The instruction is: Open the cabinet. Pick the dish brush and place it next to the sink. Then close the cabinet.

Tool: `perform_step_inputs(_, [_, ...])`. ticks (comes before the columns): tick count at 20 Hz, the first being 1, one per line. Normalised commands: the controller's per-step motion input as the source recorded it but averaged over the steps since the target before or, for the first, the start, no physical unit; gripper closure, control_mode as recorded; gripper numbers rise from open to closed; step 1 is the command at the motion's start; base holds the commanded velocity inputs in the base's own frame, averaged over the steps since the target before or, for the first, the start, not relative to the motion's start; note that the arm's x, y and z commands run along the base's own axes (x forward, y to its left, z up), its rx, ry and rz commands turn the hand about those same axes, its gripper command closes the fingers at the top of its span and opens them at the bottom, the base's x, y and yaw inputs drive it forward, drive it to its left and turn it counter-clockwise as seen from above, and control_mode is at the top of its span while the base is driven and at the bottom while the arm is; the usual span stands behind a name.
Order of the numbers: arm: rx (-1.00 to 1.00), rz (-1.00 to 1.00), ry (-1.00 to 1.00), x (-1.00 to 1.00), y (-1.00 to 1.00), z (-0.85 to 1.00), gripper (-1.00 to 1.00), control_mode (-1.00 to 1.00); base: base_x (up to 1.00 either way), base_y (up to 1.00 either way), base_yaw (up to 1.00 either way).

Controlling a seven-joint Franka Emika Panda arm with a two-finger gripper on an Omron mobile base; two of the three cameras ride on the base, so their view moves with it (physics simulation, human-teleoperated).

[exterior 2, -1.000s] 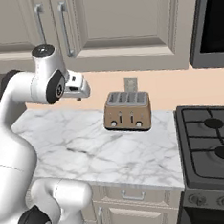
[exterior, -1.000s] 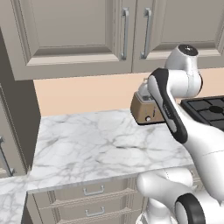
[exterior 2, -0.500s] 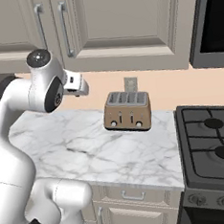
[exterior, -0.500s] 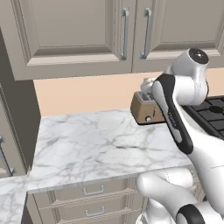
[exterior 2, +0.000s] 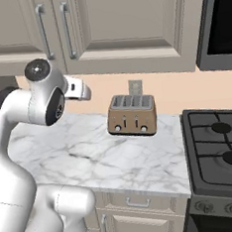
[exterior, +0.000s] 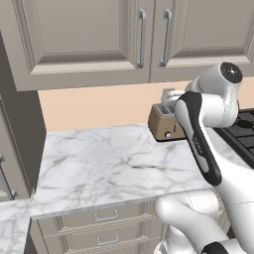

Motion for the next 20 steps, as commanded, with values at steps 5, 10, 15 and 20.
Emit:
perform_step_inputs(5, [0.01, -0.04, 0.0, -0.44, 0.0, 0.19, -1.0, -1.0, 0.0, 0.0, 0.0])
perform_step_inputs(10, [0.0, -0.06, 0.0, -0.28, 0.0, 0.49, -1.0, -1.0, 0.0, 0.0, 0.0])
perform_step_inputs(15, [0.0, -0.08, 0.0, -0.02, -0.03, 0.41, -1.0, -1.0, 0.0, 0.0, 0.0])
perform_step_inputs(20, [0.0, -0.05, 0.0, 0.2, 0.0, 0.11, -1.0, -1.0, 0.0, 0.0, 0.0])
